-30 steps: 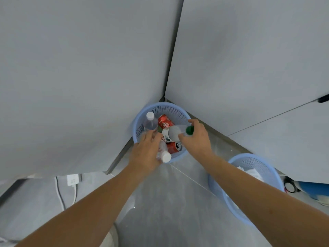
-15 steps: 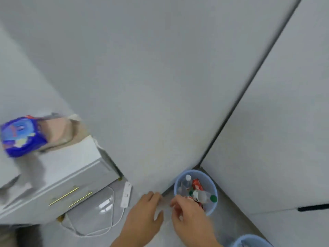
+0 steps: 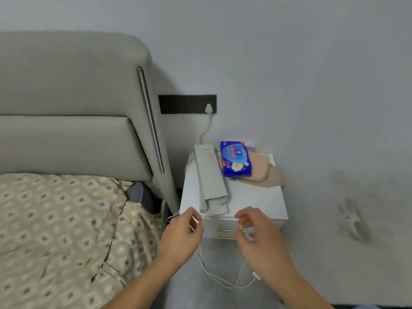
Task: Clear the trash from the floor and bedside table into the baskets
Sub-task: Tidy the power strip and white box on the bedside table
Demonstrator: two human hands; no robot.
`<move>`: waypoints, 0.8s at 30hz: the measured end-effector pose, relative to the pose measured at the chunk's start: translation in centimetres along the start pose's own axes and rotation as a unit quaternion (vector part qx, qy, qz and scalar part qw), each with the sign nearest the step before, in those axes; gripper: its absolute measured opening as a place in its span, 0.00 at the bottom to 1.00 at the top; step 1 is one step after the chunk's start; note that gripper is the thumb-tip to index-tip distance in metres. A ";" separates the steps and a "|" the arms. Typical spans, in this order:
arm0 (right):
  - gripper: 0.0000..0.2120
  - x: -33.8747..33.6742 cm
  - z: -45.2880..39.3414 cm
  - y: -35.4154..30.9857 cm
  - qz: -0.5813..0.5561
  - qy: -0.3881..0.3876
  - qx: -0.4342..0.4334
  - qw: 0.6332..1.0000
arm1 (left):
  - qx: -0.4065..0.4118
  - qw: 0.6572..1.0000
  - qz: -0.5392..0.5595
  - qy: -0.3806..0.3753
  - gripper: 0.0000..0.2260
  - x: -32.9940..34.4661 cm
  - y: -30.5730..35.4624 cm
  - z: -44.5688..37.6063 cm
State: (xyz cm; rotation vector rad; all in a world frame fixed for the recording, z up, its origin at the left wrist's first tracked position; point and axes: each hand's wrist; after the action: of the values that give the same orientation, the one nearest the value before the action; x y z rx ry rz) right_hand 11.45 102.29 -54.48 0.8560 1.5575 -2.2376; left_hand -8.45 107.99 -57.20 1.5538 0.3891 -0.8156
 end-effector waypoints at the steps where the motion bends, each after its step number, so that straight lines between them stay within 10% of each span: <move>1: 0.13 1.9 -1.9 -0.8 0.011 -0.002 -0.003 1.000 | -0.017 1.000 0.011 0.004 0.04 -0.4 -2.2 -0.7; 11: 0.50 14.8 -19.3 -0.8 0.142 0.007 0.172 0.975 | -0.104 0.990 0.059 -0.069 0.06 1.2 -14.8 -8.7; 24: 0.43 15.9 -17.8 1.4 0.108 0.082 0.147 0.980 | -0.080 0.992 0.010 -0.098 0.09 2.6 -17.1 -15.3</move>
State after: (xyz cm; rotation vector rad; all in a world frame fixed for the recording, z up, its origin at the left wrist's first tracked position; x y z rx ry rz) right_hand 5.22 119.72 -69.60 1.2558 1.1433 -2.3172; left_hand -14.07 125.03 -71.76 1.3145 0.2874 -0.8915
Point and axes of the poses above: each hand's wrist, its own z-axis away from the middle knuckle, its own x-axis out of the palm, y = z × x, and after that the axes turned 12 degrees about x, right-handed
